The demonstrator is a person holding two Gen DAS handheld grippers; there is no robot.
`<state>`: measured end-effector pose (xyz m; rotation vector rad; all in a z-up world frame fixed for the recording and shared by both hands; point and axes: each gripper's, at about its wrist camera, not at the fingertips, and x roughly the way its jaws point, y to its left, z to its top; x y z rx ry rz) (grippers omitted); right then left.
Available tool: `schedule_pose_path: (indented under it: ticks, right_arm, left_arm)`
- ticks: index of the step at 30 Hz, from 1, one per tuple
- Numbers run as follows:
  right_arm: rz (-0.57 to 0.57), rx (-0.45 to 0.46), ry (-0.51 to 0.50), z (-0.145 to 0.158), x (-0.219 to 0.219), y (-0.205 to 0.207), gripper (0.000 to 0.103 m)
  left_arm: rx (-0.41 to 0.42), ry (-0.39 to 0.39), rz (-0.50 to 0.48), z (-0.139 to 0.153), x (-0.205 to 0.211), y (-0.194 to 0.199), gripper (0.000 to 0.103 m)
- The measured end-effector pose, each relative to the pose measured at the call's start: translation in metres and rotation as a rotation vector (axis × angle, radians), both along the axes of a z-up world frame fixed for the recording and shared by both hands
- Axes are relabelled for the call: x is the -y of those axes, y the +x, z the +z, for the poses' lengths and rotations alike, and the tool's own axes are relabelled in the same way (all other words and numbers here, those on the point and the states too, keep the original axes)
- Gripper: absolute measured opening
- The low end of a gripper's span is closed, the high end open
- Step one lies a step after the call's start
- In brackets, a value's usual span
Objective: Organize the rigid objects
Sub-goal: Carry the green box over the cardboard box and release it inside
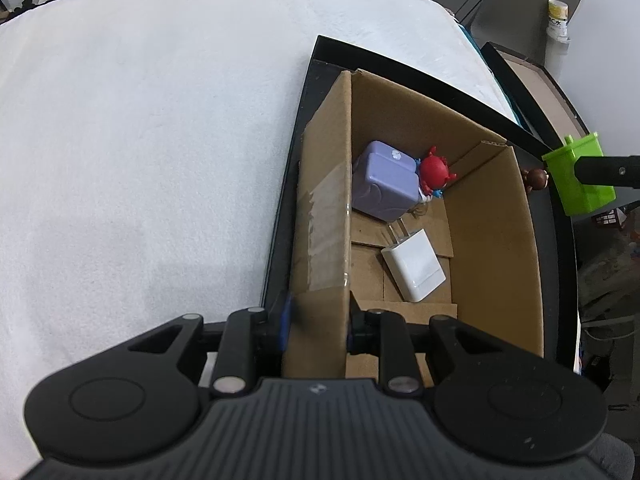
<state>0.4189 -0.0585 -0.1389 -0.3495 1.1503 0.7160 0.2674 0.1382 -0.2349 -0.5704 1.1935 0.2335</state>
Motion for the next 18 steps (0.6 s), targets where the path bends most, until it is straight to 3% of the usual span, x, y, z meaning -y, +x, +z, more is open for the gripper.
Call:
schedule_pose_path:
  ticks: [9, 18]
  right_arm:
    - [0.054, -0.028, 0.023, 0.004, -0.034, -0.028, 0.052]
    - [0.063, -0.074, 0.009, -0.021, -0.068, -0.052, 0.052]
  left_arm:
    - [0.048, -0.04, 0.004, 0.006, -0.009, -0.011, 0.024]
    - [0.064, -0.054, -0.018, 0.005, -0.014, -0.015, 0.023]
